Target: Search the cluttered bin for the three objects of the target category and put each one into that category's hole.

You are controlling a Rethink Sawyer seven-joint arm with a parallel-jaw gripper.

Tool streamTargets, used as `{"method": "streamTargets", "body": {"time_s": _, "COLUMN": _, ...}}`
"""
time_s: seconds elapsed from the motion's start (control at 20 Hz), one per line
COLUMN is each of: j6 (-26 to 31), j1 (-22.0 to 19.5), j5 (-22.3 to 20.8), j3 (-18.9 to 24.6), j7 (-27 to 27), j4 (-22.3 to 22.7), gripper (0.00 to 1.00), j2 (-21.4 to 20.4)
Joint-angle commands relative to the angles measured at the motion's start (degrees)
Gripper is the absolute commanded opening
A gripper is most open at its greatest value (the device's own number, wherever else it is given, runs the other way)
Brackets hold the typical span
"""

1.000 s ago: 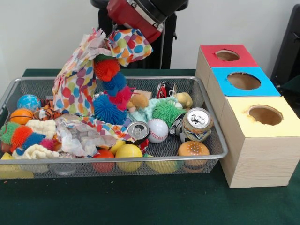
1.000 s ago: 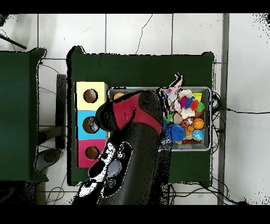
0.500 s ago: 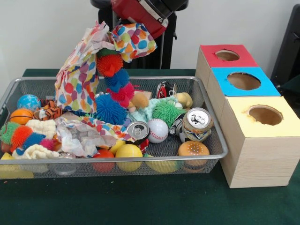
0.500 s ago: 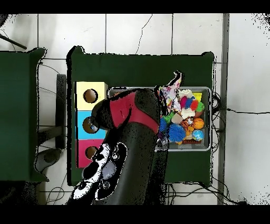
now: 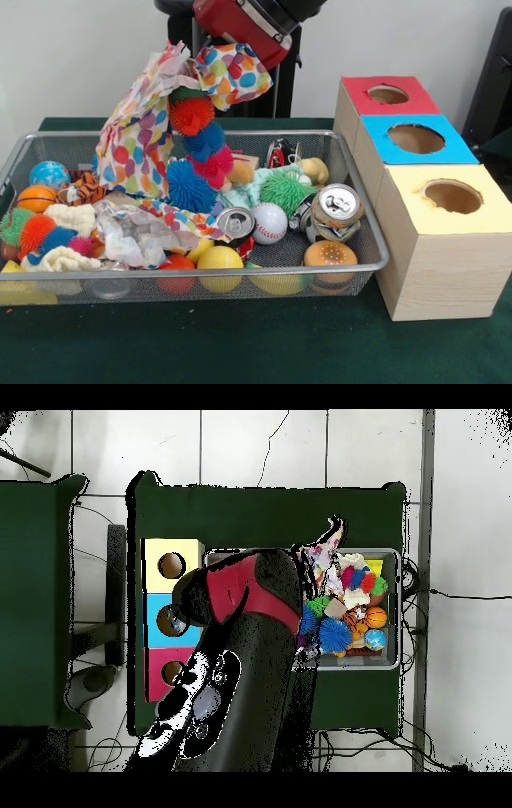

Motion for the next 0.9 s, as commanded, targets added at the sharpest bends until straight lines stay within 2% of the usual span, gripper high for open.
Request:
{"method": "streamTargets", "body": {"time_s": 0.05, "j6": 7.02, "j1": 0.01, "j5": 2.16, "j3": 1.19, "j7": 9.31, "j4": -1.41, "gripper": 0.00, "j2": 2.38}}
{"method": "streamTargets", "body": {"time_s": 0.15, "j6": 5.59, "j1": -0.03, "j5": 2.47, "j3": 1.23, "j7": 10.49, "j4": -0.69, "gripper": 0.00, "j2": 2.42}}
{"method": "streamTargets", "body": {"time_s": 0.6, "j6": 5.88, "j1": 0.30, "j5": 2.62, "j3": 1.05, "j7": 9.37, "j4": -0.67, "gripper": 0.00, "j2": 2.53}}
{"method": "streamTargets", "body": {"time_s": 0.8, "j6": 4.24, "j1": 0.59, "j5": 2.79, "j3": 0.18, "j7": 11.99, "j4": -0.65, "gripper": 0.00, "j2": 2.68}}
{"method": "streamTargets", "body": {"time_s": 0.85, "j6": 4.53, "j1": 0.52, "j5": 3.12, "j3": 0.11, "j7": 12.05, "j4": -0.60, "gripper": 1.00, "j2": 2.66}}
{"method": "streamTargets", "body": {"time_s": 0.9, "j6": 4.45, "j1": 0.51, "j5": 3.17, "j3": 0.09, "j7": 12.22, "j4": -0.55, "gripper": 1.00, "j2": 2.64}}
